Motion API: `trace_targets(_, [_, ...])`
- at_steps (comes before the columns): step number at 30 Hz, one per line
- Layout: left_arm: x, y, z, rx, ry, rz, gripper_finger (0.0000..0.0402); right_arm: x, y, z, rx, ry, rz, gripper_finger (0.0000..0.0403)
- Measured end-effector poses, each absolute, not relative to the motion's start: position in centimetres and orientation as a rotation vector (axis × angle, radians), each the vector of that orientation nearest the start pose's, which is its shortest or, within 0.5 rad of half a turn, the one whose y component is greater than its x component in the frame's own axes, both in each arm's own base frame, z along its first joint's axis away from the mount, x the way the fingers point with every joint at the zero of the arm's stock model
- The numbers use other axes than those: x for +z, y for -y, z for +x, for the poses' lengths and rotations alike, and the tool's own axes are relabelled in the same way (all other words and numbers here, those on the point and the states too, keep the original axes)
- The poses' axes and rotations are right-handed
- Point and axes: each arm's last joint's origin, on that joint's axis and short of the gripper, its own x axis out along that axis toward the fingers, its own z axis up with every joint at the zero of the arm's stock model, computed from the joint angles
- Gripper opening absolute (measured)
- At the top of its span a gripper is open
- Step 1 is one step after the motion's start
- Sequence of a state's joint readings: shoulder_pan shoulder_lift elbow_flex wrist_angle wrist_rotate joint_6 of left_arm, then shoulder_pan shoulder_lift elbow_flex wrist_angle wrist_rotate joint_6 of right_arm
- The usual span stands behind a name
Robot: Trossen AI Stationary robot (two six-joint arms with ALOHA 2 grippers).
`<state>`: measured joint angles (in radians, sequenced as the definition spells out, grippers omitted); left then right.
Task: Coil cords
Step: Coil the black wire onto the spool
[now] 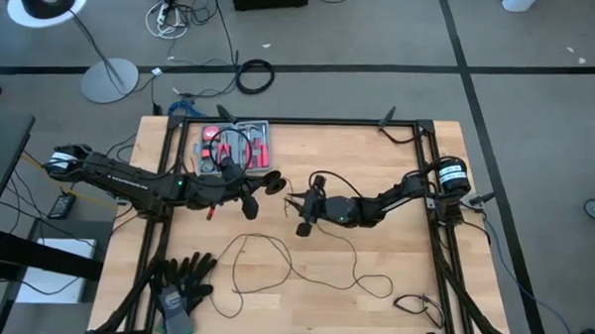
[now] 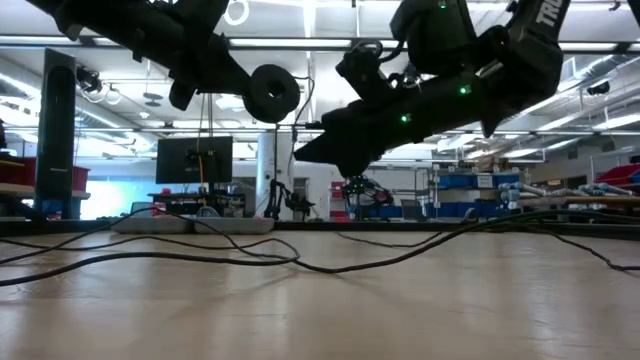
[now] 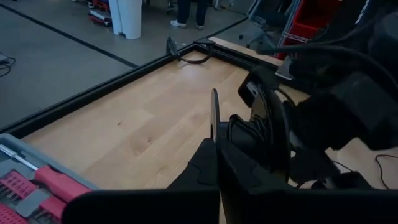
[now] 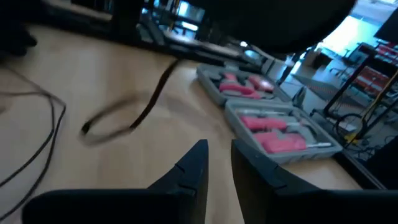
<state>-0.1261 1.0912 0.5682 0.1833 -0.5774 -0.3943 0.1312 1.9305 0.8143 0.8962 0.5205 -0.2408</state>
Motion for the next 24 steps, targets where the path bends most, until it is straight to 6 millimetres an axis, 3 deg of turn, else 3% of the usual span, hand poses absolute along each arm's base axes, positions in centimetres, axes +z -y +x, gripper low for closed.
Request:
trace_targets(13, [23.6, 1.3, 22.7, 0.500, -0.232, -0.266, 0.0000, 13.9, -3.9, 36.4, -0.382, -0.229, -0.309, 0.0068])
trace_targets(24, [23.6, 1.3, 22.7, 0.490, -0.233, -0.271, 0.0000, 14.1, -4.4, 36.3, -0.356, -0.231, -0.425, 0.0066])
